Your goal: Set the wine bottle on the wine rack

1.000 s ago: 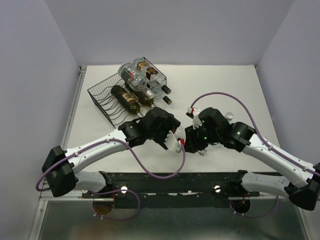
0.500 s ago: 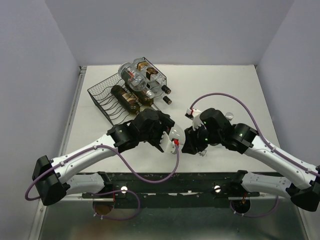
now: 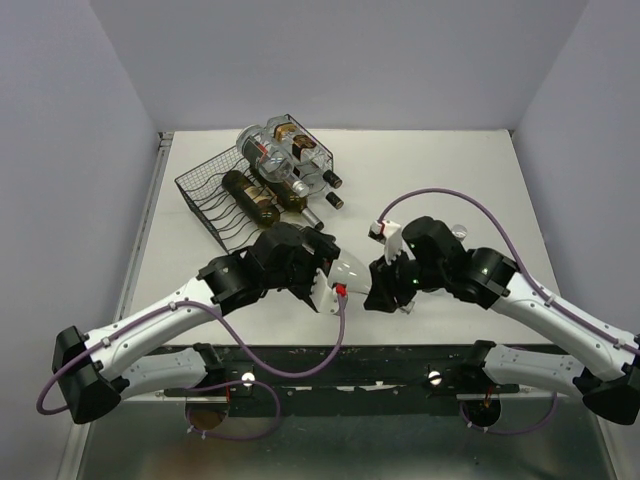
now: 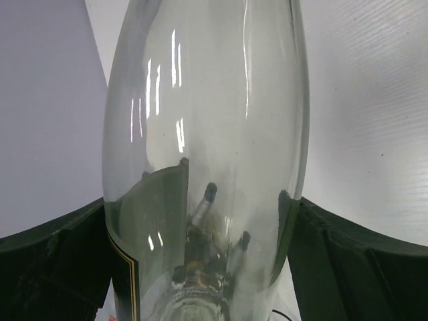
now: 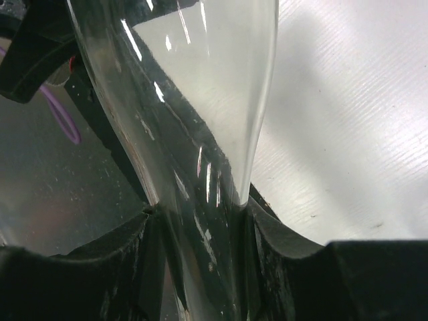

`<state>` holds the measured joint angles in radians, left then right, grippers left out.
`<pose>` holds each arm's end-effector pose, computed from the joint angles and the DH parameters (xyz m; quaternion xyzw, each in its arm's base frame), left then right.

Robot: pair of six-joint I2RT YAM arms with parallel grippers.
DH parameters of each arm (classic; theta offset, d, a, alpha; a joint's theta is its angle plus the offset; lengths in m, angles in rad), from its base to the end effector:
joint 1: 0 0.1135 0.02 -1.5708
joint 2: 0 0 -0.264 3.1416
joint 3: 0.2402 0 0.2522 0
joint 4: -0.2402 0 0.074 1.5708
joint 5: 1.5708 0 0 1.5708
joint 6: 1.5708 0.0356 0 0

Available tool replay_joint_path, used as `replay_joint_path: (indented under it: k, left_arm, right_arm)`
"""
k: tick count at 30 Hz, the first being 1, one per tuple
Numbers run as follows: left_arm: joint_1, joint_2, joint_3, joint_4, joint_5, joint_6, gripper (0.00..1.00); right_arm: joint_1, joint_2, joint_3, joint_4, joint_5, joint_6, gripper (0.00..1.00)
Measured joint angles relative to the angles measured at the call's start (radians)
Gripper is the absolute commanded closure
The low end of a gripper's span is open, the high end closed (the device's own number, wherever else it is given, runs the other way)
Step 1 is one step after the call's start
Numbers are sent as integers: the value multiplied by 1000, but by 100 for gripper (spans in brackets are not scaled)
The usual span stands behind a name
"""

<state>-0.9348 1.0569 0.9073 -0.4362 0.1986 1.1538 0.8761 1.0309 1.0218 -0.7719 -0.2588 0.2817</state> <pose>0.1322 -0.1909 0.3060 0.7816 0.4001 -0.0354 0.4772 0.1254 0.1647 0.3214 -0.3155 0.8607 0.3084 0.2542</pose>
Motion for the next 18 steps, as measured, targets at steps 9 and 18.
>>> replay_joint_path:
  k: [9, 18]
  left_arm:
    - [4, -95, -2, -56, 144, 0, 1]
    - [4, -162, -27, -61, 248, 0, 1]
  right_arm:
    - [-1, -75, -26, -16, -54, -117, 99]
    - [-25, -115, -65, -43, -43, -142, 99]
